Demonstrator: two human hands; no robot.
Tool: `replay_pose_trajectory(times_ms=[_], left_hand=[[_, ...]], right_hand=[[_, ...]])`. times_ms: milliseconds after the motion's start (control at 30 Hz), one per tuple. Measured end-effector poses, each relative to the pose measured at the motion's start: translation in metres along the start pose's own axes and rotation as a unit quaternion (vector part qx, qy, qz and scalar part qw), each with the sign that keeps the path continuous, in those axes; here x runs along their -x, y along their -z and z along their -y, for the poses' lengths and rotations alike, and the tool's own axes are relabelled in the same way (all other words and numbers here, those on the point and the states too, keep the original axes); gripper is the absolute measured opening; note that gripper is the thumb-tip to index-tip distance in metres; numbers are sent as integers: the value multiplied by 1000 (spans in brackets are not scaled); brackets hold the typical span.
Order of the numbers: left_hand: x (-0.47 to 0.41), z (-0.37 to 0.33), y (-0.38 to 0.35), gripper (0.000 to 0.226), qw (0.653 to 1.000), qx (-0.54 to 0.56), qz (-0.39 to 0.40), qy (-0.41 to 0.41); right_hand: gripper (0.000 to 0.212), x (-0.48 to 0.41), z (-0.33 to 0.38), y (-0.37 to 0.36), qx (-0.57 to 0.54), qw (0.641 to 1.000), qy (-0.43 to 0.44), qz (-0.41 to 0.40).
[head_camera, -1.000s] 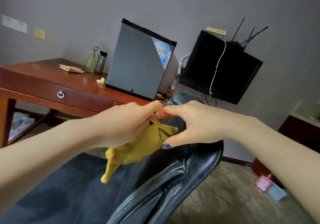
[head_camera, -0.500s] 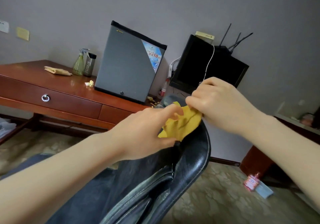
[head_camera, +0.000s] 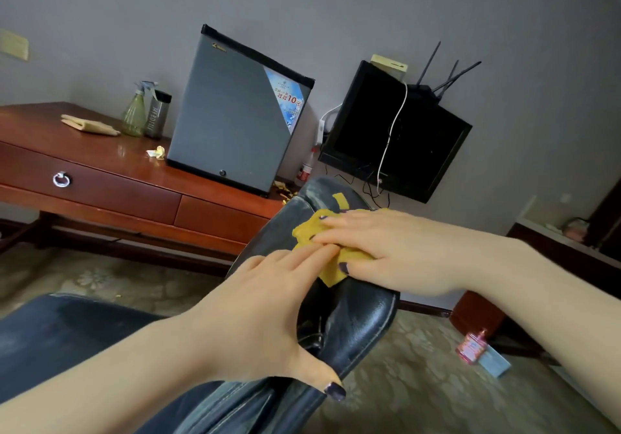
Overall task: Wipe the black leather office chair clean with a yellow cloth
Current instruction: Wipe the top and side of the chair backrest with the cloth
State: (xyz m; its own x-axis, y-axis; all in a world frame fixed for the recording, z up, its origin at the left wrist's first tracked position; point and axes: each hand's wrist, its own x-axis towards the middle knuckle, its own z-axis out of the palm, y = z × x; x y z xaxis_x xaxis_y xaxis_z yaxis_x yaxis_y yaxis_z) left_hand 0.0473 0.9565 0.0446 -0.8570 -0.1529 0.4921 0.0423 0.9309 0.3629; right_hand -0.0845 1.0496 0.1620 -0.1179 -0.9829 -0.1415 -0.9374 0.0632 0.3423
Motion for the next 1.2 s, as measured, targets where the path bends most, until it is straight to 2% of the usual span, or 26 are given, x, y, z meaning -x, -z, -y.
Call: replay_pose_trajectory(times_ms=[100, 133, 200, 333, 500, 767, 933, 1033, 1200], left_hand=[[1, 9, -3, 132, 999, -25, -7, 24], [2, 7, -4, 134, 999, -34, 4, 30], [4, 2, -6, 137, 998, -47, -25, 40], [4, -4, -15, 134, 993, -52, -63, 80], [-2, -13, -31, 129, 987, -37, -83, 131], [-16, -19, -55, 118, 976, -32, -121, 180], [-21, -16, -59, 121, 974, -28, -114, 196], [-22, -15, -57, 118, 976, -37, -103, 189], [-25, -13, -51, 116, 980, -49, -86, 173]], right_hand=[[35, -22, -9, -7, 35, 999, -19, 26], [34, -29, -13, -8, 38, 998, -41, 37], [31, -39, -19, -8, 48, 993, -89, 62], [24, -52, -21, -7, 90, 988, -104, 71], [18, -45, -21, -10, 79, 990, -97, 68], [22, 11, 4, -25, 98, 995, 0, -30], [36, 48, 11, -42, 91, 992, 6, -86], [32, 56, 5, -51, 108, 985, -1, -135], [33, 42, -6, -47, 63, 986, -5, -154]])
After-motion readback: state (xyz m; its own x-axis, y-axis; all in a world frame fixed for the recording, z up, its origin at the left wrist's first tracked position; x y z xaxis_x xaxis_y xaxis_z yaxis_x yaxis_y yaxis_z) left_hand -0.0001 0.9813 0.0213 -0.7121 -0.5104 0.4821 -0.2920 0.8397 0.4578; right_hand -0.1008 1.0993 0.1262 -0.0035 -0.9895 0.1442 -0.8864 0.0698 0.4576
